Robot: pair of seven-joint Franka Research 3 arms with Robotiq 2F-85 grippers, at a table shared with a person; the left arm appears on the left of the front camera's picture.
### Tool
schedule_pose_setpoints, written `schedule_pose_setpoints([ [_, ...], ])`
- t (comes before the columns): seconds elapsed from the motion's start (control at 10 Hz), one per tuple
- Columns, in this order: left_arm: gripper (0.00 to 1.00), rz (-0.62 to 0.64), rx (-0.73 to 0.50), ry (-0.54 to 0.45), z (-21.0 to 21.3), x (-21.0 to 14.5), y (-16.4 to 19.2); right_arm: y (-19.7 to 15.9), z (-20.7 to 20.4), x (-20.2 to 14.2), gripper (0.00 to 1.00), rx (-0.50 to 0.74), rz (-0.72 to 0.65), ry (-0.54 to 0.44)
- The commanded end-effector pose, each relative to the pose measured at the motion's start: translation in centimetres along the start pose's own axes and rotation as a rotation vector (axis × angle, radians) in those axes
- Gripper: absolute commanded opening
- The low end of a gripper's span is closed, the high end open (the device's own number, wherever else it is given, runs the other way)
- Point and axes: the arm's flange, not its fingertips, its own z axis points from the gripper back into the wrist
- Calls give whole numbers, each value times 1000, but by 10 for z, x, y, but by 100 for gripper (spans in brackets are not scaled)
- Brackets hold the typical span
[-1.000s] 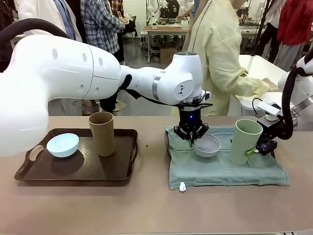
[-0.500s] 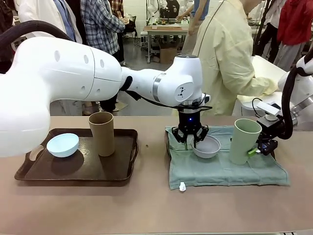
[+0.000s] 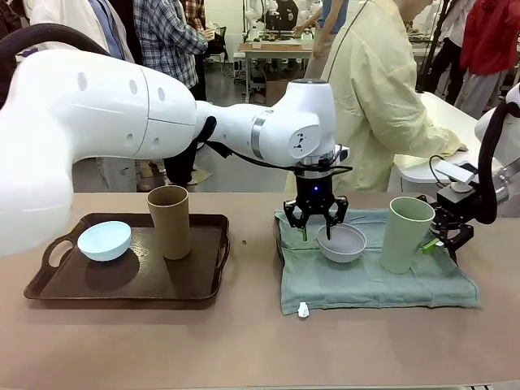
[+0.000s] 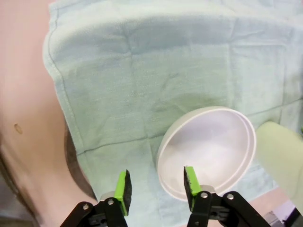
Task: Set up a tray with a mat and arrange the tableware.
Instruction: Place the Picnic Bowl and Reusable plastic cup back onto the Handle tray in front of the human's position.
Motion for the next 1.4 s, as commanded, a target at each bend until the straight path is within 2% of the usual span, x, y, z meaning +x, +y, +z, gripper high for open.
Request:
schedule_pose_setpoints([
  [0.0,84,-25,-8,18,8,-14,13,10,7,-5,100,-21,-77,19],
  [0.2,100,-19,7,10,20,-21,24,18,21,0,100,-69,-233,31],
  [0.3,100,-39,31,3,31,-27,31,27,29,20,100,-128,-356,74],
  [0.5,100,-101,94,-14,68,-47,51,52,39,89,100,-232,-569,223],
  [0.8,100,-132,108,-32,126,-67,84,74,32,171,100,-336,-885,325],
  [1.0,100,-219,106,-46,161,-81,106,80,24,208,100,-370,-1048,414],
  [1.3,100,-272,200,-81,197,-104,136,97,12,257,100,-531,-1211,622],
])
